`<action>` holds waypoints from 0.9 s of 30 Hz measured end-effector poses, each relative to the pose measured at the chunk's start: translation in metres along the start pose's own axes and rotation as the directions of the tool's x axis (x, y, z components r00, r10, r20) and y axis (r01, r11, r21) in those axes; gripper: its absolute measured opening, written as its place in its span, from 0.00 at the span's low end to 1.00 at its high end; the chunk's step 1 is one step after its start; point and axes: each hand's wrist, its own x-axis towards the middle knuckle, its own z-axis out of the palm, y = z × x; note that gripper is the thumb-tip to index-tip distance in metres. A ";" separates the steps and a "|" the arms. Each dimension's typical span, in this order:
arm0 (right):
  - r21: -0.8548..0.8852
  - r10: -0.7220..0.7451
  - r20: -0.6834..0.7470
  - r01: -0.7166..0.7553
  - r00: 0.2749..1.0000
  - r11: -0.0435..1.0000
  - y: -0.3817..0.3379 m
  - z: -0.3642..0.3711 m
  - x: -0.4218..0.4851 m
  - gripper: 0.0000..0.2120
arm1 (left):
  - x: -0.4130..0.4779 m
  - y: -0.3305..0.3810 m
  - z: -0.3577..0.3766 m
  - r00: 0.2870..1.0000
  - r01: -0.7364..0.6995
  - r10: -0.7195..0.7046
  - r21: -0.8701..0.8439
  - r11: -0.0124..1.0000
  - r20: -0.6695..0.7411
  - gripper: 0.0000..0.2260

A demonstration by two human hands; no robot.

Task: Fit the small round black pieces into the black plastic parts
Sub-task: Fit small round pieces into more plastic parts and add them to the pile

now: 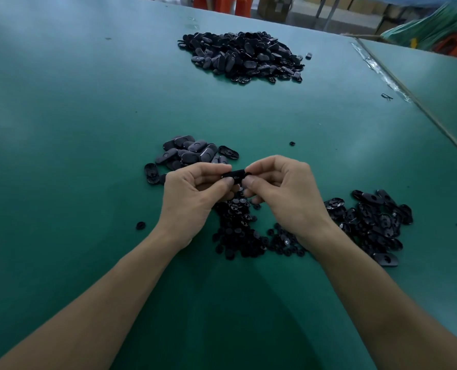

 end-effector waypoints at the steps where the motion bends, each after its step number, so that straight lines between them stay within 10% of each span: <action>1: 0.047 0.024 0.004 -0.024 1.000 0.999 0.000 0.000 0.000 0.07 | 0.000 0.000 0.000 1.000 0.005 -0.005 -0.008 1.000 -0.005 0.09; 10: 0.290 0.117 0.045 -0.125 0.992 0.949 0.000 -0.001 -0.001 0.06 | 0.000 -0.001 -0.001 1.000 -0.007 0.007 -0.029 1.000 -0.001 0.09; 18: -0.173 -0.107 -0.088 0.091 0.990 0.981 -0.002 0.006 -0.002 0.06 | -0.001 0.000 0.000 1.000 -0.021 0.022 -0.013 1.000 0.023 0.09; 27: -0.280 -0.115 -0.100 0.083 0.988 0.956 -0.004 0.009 0.000 0.08 | -0.002 0.004 0.001 0.999 -0.021 0.021 0.009 1.000 0.040 0.10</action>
